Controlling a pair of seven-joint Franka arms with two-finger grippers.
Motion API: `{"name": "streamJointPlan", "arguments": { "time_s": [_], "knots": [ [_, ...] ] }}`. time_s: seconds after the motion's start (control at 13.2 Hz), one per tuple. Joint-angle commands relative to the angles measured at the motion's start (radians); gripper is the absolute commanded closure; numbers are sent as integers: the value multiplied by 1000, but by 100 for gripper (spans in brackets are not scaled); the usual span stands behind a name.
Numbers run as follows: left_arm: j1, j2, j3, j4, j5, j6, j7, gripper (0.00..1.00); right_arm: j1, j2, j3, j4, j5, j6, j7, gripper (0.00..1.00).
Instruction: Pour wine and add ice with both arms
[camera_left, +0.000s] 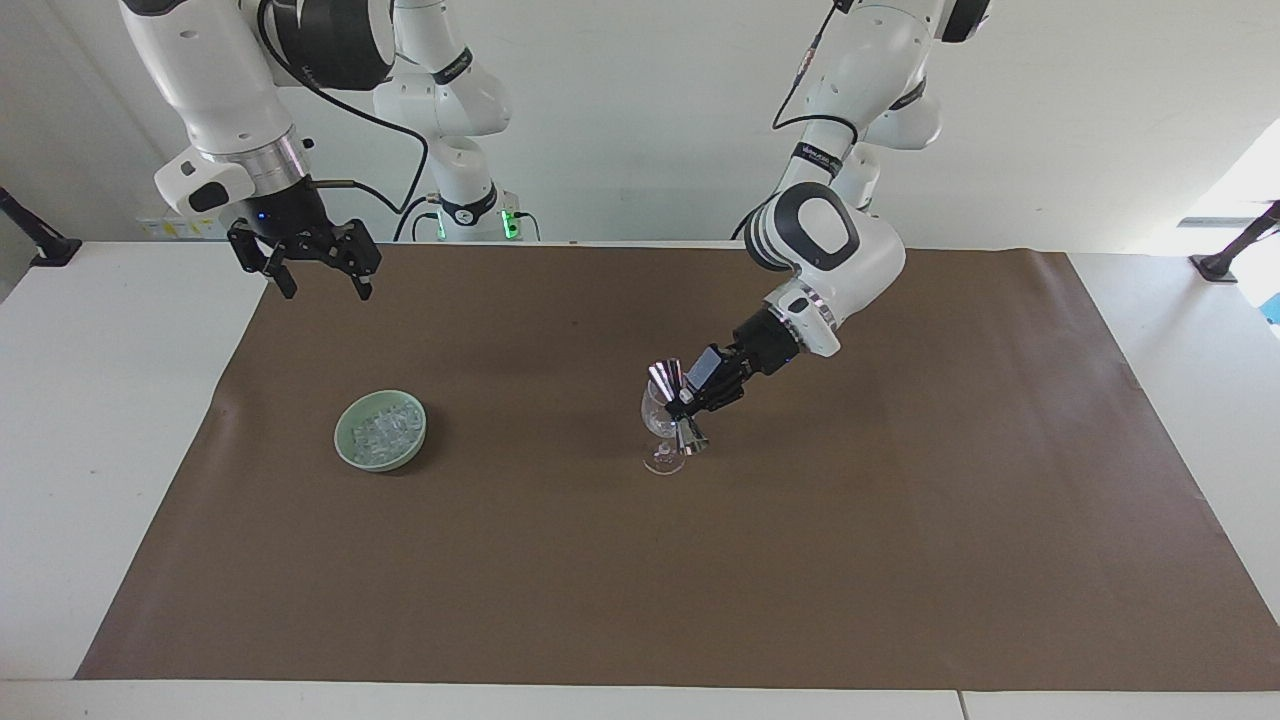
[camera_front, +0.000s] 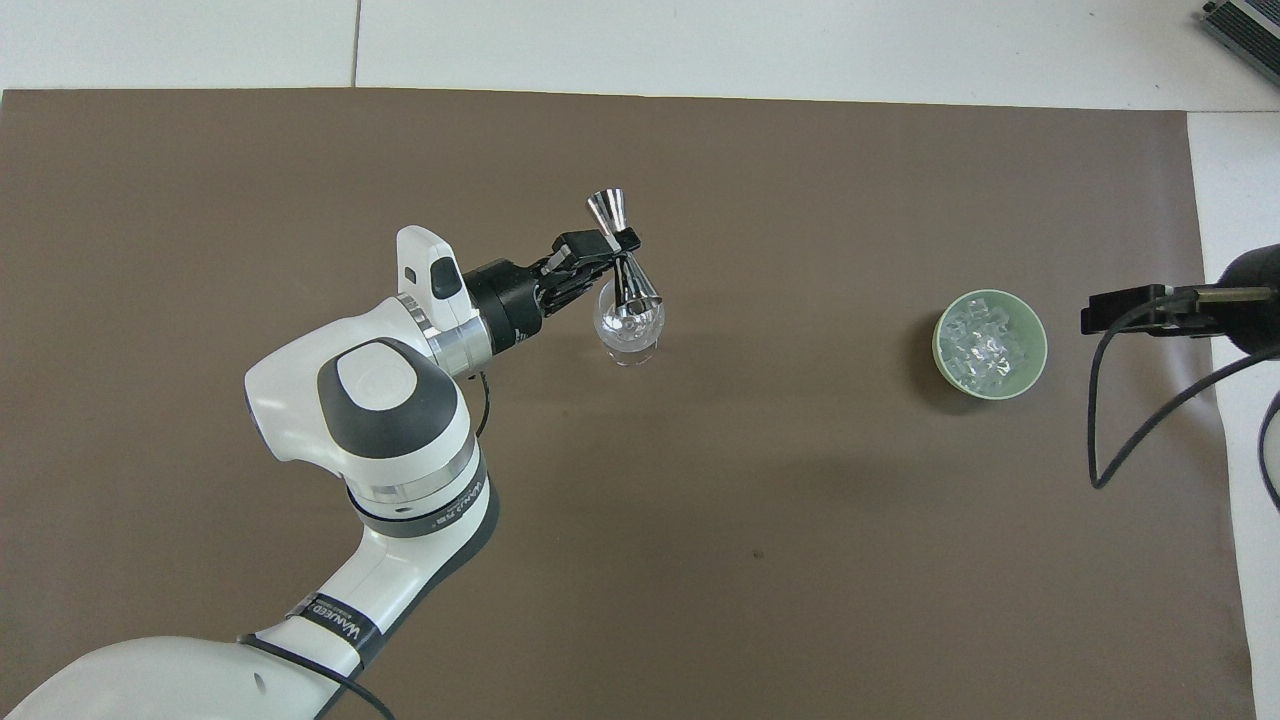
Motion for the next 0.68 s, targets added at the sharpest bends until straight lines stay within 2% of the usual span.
{"name": "streamJointPlan", "arguments": {
  "time_s": [0.0,0.15,0.6],
  "knots": [
    [-20,12,12,24,-12,18,6,100,-13,-45,9,-71,1,44,8,0],
    [-20,12,12,27,-10,15,6,100,-11,-64,9,-114,1,76,9,0],
    [-20,12,12,29,-15,18,6,100,-13,-70,7,-131,1,93,9,0]
  ]
}}
